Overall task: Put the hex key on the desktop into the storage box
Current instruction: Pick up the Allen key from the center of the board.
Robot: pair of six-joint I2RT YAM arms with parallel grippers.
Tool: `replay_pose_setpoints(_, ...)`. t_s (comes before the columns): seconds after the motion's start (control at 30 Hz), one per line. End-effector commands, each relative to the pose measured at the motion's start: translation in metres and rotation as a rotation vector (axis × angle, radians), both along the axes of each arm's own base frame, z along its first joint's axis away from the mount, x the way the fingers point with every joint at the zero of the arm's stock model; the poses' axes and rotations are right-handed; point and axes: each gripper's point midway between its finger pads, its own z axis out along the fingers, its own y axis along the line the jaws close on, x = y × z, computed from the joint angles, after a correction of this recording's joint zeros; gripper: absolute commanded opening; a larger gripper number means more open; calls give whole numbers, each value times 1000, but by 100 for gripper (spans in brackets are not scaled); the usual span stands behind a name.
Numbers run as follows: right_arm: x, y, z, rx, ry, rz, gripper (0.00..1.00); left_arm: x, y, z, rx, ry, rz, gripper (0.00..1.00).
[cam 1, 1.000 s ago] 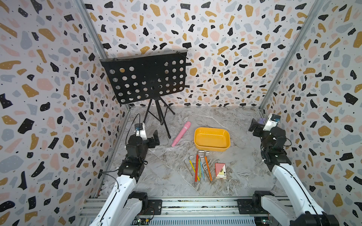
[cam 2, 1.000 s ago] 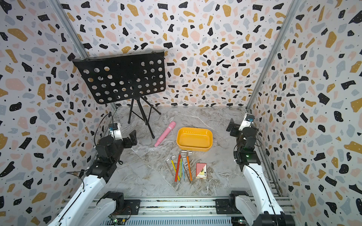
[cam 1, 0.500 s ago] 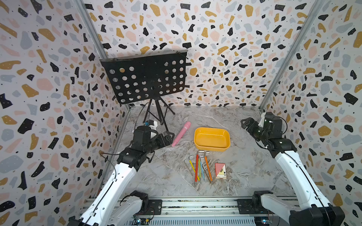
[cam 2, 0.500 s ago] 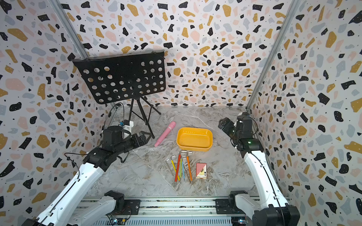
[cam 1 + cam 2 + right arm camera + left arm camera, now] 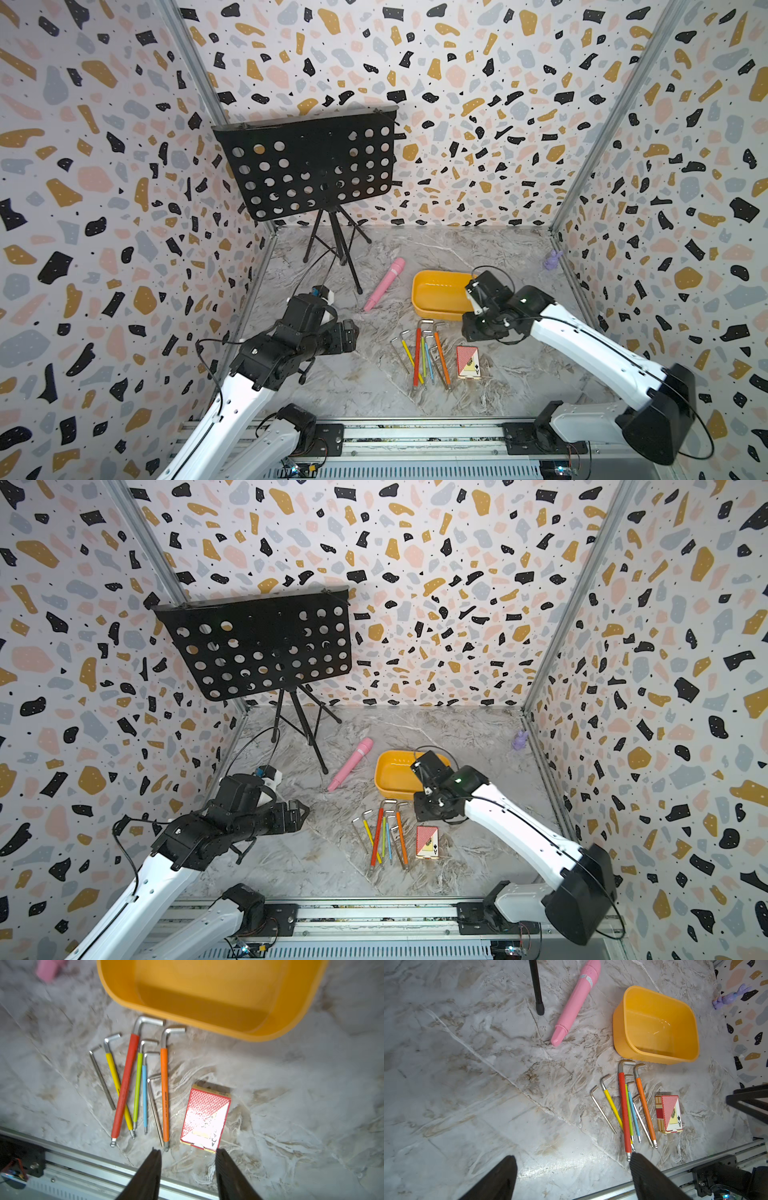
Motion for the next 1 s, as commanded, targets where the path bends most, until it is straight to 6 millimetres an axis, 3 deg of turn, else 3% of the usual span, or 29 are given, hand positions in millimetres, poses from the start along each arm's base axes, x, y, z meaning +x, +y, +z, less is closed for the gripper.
replay_pose_setpoints(0.0, -13, 19, -20, -40, 74, 75, 38, 1, 3, 16, 42, -68, -44, 90)
replay_pose_setpoints(0.2, -3, 45, -56, -33, 129, 80, 30, -4, 4, 21, 28, -114, -62, 91)
replay_pose_setpoints(0.4, 1, 51, -79, -70, 164, 85, 30, -5, 3, 21, 7, -132, -61, 91)
replay_pose_setpoints(0.97, 3, 61, -109, -114, 207, 114, 31, -4, 0, 21, -5, -137, -66, 91)
